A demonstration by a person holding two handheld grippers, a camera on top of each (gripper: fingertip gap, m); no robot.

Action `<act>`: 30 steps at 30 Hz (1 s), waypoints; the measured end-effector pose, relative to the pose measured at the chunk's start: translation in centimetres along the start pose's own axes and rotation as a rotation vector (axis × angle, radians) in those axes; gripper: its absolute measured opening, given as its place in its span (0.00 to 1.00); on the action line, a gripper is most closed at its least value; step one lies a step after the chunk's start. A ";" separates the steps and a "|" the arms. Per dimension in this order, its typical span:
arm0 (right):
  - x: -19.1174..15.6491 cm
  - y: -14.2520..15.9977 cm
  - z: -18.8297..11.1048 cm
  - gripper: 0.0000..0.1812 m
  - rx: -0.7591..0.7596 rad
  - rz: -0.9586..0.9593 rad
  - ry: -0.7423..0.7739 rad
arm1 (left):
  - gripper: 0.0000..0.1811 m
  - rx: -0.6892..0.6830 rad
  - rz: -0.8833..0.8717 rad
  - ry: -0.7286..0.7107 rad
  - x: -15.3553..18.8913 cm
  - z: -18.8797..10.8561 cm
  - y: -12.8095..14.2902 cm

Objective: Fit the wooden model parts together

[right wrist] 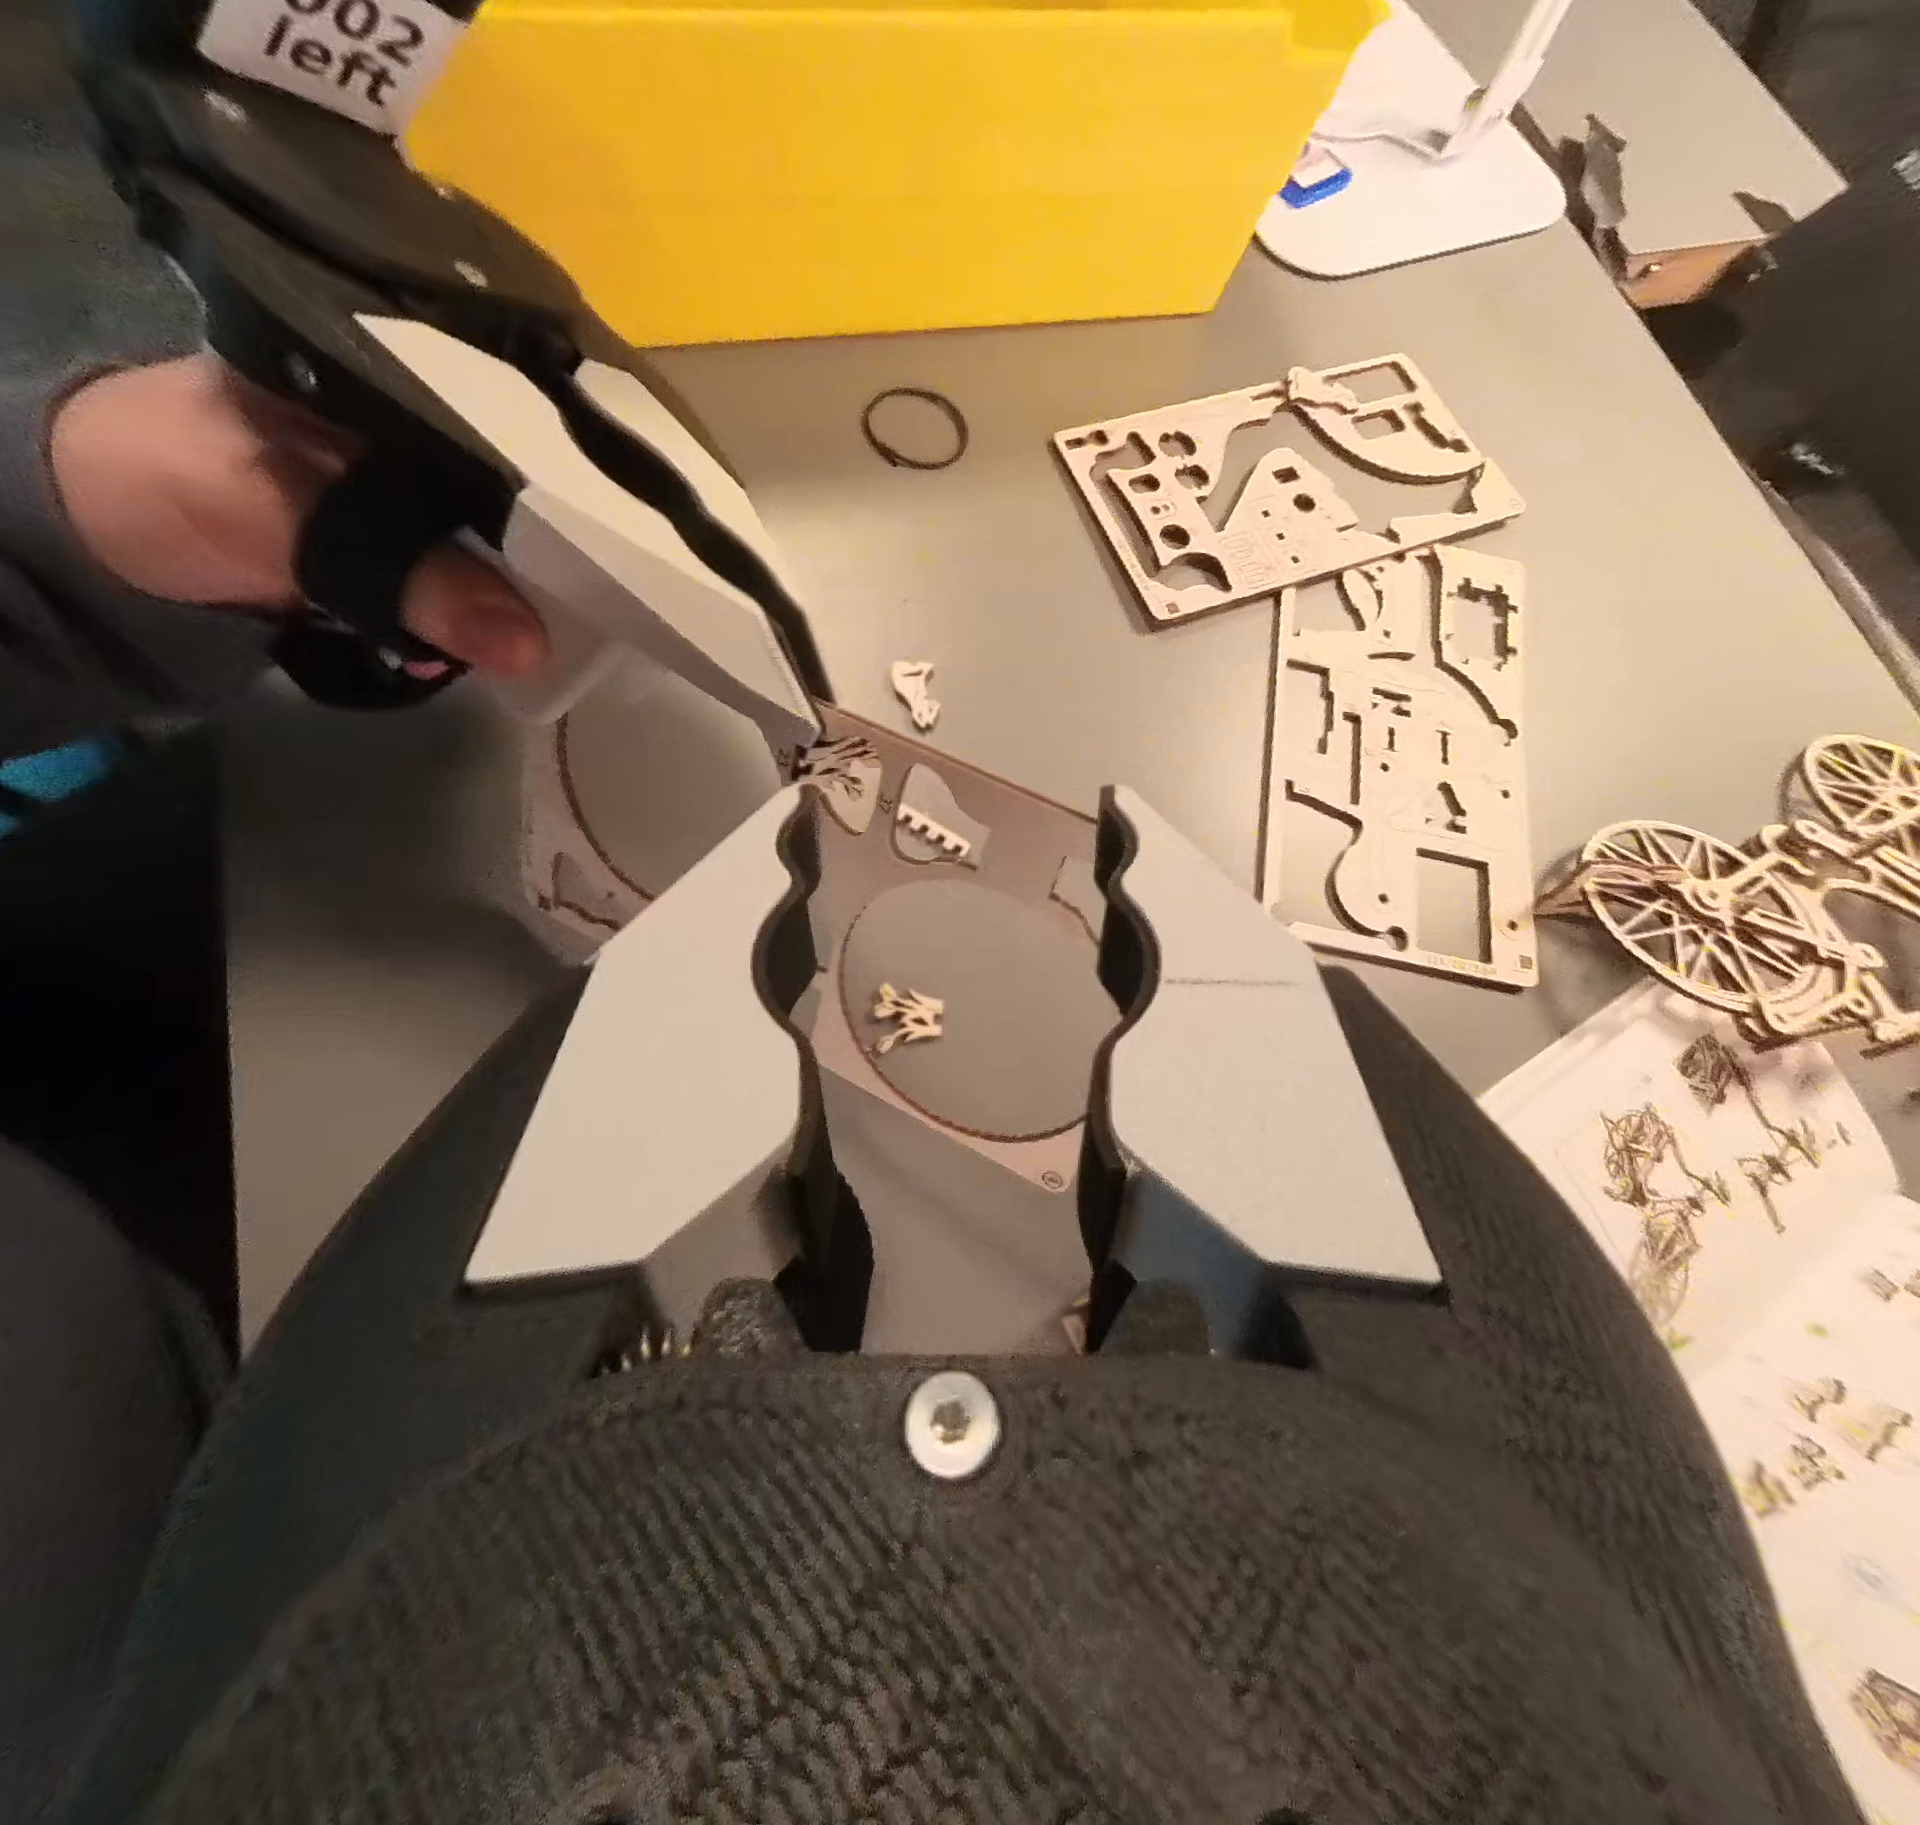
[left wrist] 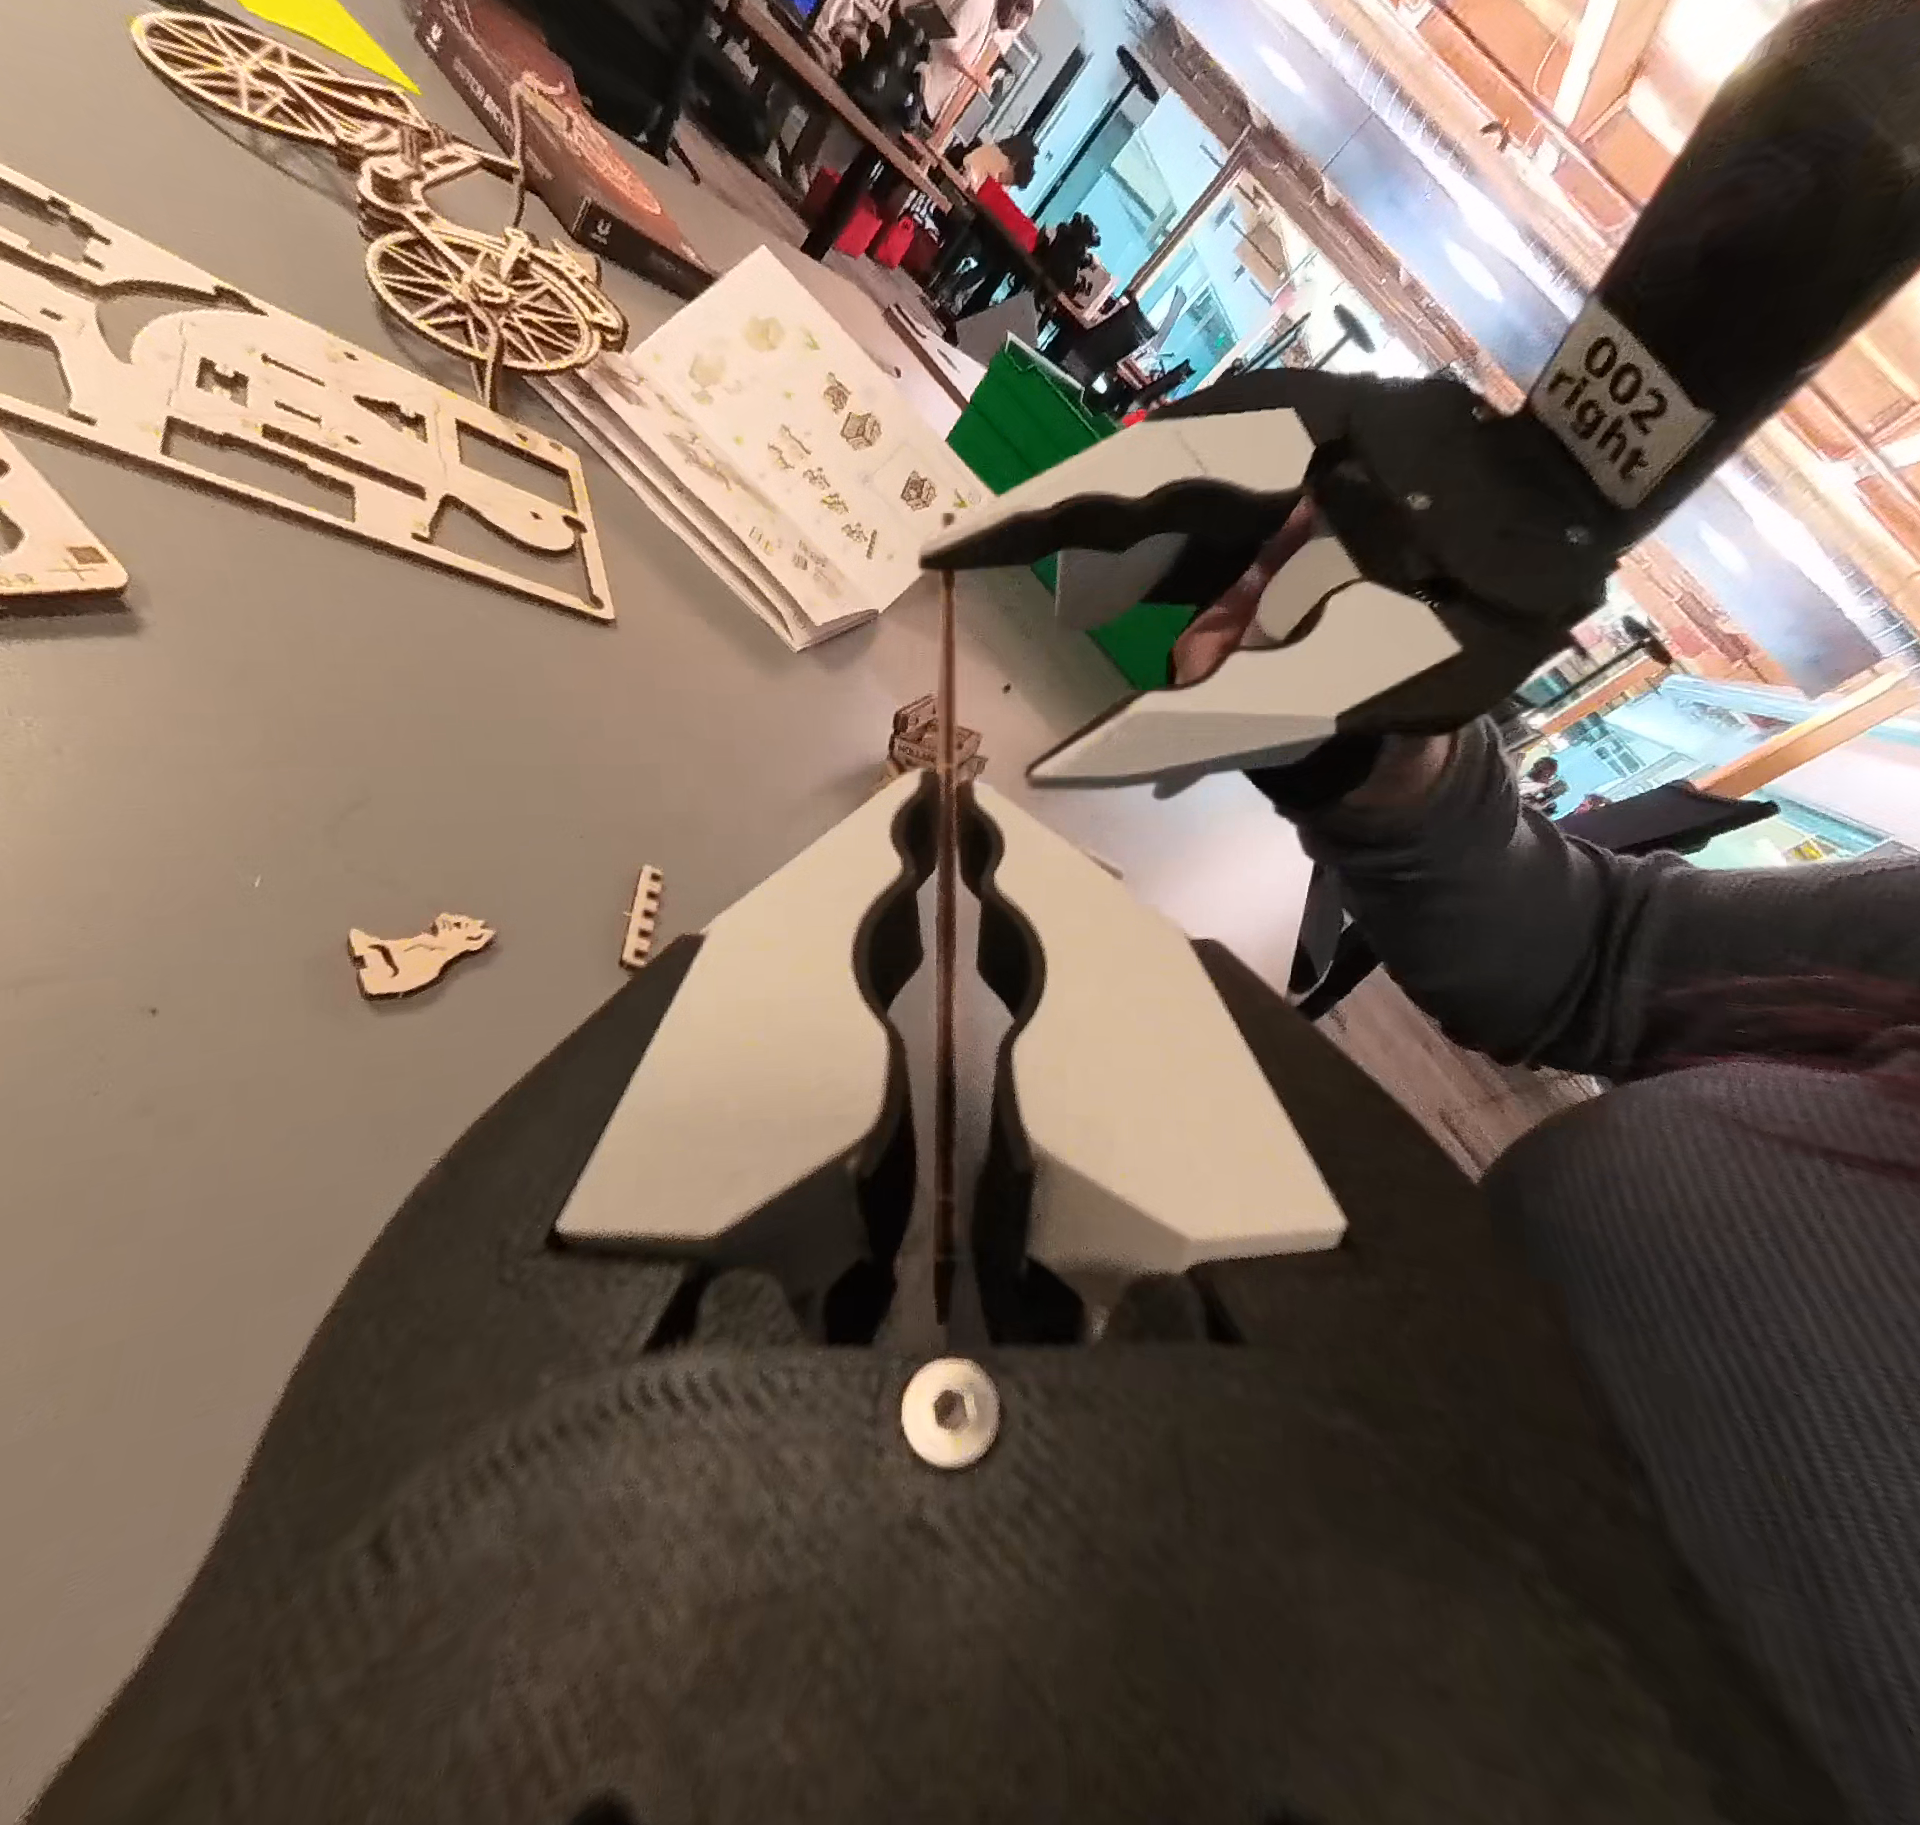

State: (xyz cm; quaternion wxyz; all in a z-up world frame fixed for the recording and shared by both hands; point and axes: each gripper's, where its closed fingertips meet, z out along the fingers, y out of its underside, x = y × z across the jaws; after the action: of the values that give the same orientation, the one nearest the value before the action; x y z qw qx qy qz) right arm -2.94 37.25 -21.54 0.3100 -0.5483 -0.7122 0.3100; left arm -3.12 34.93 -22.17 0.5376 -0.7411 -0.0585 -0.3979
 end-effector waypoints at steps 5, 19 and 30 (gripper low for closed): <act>-0.1 0.1 1.0 0.36 -0.039 -0.052 0.097 | 0.01 0.007 -0.006 0.007 0.4 0.3 -0.3; 0.5 0.3 0.5 0.38 -0.029 0.034 0.142 | 0.01 -0.002 0.002 -0.049 0.3 0.2 0.1; 1.6 1.1 -0.1 0.39 -0.039 0.027 0.198 | 0.01 0.001 0.048 -0.065 0.9 0.3 0.1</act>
State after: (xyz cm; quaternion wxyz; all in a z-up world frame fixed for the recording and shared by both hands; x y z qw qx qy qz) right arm -2.55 39.09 -22.16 0.3639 -0.5918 -0.6764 0.2446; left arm -2.30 34.86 -21.74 0.5452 -0.7545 -0.0584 -0.3607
